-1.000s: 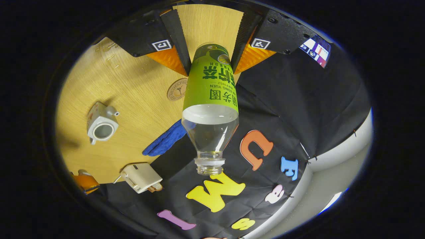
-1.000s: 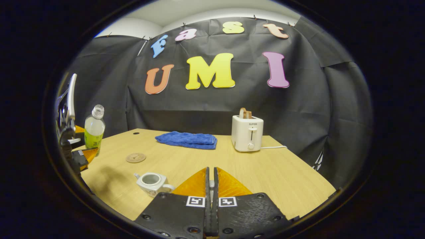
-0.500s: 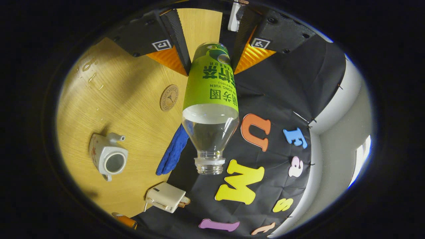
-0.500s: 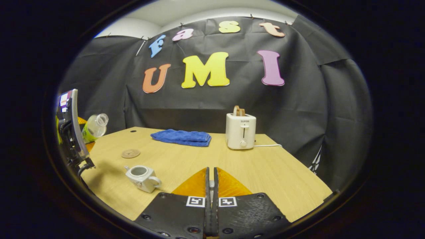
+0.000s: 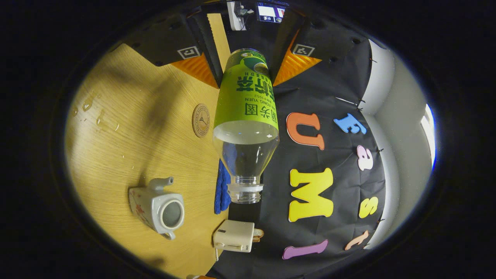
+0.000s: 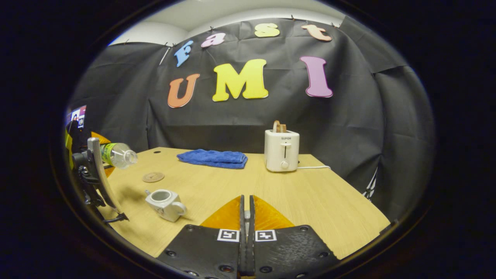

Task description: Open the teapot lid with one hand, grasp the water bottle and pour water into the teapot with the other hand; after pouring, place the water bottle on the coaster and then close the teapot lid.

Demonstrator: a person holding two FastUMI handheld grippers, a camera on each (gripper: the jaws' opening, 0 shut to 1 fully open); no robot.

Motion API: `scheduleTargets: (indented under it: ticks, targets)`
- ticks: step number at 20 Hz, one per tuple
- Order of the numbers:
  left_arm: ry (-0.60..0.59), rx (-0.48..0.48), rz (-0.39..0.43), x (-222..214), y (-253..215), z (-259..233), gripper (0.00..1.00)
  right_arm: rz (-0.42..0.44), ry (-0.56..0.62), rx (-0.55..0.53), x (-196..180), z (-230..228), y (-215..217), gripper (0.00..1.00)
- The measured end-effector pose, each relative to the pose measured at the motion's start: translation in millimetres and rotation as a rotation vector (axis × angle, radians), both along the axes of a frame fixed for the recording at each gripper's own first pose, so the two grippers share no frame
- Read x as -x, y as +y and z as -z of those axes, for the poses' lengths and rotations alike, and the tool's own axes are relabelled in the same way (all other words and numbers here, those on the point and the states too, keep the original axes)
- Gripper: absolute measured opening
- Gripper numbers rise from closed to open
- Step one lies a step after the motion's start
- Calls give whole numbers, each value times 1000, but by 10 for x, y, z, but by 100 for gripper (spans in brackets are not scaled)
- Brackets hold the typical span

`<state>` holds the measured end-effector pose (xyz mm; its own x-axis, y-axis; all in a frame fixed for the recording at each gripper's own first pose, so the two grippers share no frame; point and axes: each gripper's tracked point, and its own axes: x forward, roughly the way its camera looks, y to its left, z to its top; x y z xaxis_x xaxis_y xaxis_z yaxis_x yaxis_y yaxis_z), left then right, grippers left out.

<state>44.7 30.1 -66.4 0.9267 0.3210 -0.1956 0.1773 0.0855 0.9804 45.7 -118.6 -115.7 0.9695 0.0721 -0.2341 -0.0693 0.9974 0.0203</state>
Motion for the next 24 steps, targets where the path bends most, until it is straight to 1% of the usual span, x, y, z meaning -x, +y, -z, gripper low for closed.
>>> scheduleTargets:
  ticks: [6, 8, 9, 10, 13, 19, 20, 22, 24]
  targets:
    - [35, -101, 32, -66, -120, 7, 71, 2, 8, -4, 9, 53, -48, 0]
    - [45, -153, 39, -70, -142, -6, 71, 3, 5, -2, 13, 47, -62, 0]
    - [50, -172, 43, -85, -150, -6, 69, 4, 4, -2, 8, 59, -68, 0]
    - [59, -182, 46, -92, -149, 17, 71, 3, 5, -3, -2, 57, -70, 0]
    - [66, -211, 45, -113, -168, 4, 71, 2, 9, -12, -10, 93, -90, 0]
    - [71, -268, 71, -155, -297, -41, 71, 17, 11, -27, -30, 116, -192, 0]
    - [66, -284, 76, -162, -314, -50, 68, 17, 10, -29, -29, 107, -196, 0]
    - [63, -304, 84, -175, -330, -59, 71, 18, 9, -31, -40, 104, -213, 0]
    - [58, -324, 90, -189, -353, -85, 71, 20, 7, -32, -37, 106, -241, 0]
